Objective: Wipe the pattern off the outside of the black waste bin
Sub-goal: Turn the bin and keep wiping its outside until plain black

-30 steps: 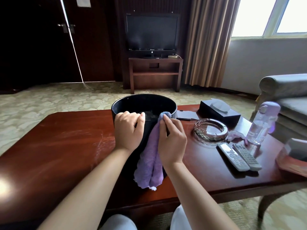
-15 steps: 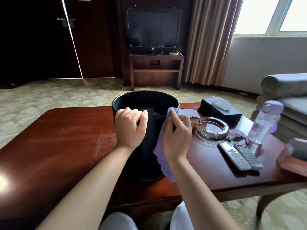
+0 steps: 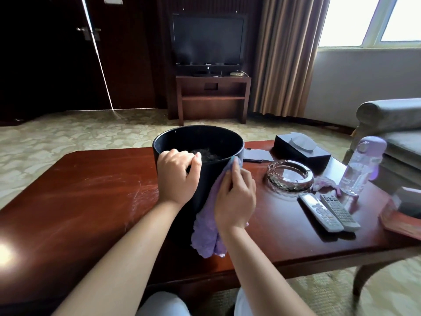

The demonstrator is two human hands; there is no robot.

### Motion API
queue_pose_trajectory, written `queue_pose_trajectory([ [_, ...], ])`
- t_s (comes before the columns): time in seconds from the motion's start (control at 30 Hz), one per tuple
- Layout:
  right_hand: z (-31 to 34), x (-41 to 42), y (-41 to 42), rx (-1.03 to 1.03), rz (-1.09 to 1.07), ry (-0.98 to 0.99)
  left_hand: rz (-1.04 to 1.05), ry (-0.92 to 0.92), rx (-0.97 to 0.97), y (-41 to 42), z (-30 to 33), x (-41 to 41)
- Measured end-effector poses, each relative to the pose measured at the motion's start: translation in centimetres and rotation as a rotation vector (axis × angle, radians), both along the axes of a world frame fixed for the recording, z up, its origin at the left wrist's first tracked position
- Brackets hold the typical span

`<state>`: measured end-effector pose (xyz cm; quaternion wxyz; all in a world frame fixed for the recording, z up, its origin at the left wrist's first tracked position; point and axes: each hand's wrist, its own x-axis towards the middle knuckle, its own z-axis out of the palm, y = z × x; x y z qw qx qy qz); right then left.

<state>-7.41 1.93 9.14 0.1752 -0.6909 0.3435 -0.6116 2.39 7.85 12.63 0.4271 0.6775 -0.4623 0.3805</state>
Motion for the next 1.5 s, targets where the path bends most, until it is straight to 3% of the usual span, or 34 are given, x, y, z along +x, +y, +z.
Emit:
queue_pose_trajectory([
  [0.13, 0.2, -0.6, -1.6, 0.298, 0.059, 0.131, 0.004, -0.001, -0.022, -0.2, -0.1, 0.1],
  [0.4, -8.0, -1.5, -0.7, 0.81, 0.124, 0.435, 0.007, -0.024, -0.017, -0.3, -0.2, 0.2],
  [0.47, -7.3, -1.3, -0.9, 0.807, 0.136, 0.381, 0.018, -0.032, -0.027, -0.3, -0.3, 0.2],
  [0.6, -3.9, -0.6, -1.1, 0.479, 0.182, 0.026, 0.037, -0.032, -0.038, -0.6, -0.4, 0.2],
  [0.67, -3.6, -0.2, -0.2, 0.383, 0.2, -0.048, 0.038, -0.024, -0.038, -0.5, -0.4, 0.2],
  [0.77, -7.0, -0.1, 0.8, 0.527, 0.139, 0.078, 0.023, -0.025, -0.036, -0.4, -0.3, 0.2],
  [0.9, -10.2, -1.5, 0.4, 0.906, 0.146, 0.547, 0.033, -0.023, -0.035, -0.5, -0.4, 0.2],
  [1.07, -9.6, -1.6, 2.0, 0.931, 0.144, 0.766, 0.057, -0.022, -0.041, -0.7, -0.5, 0.4],
  [1.17, -10.7, -1.5, 3.9, 0.824, 0.139, 0.889, 0.058, -0.027, -0.045, -0.7, -0.6, 0.4],
  [1.37, -12.0, -1.0, 2.3, 0.737, 0.073, 0.884, 0.023, -0.011, -0.033, -0.7, -0.4, 0.5],
  [1.5, -11.7, -2.3, -2.2, 0.842, 0.196, 0.78, 0.004, -0.022, -0.037, -0.7, -0.4, 0.5],
])
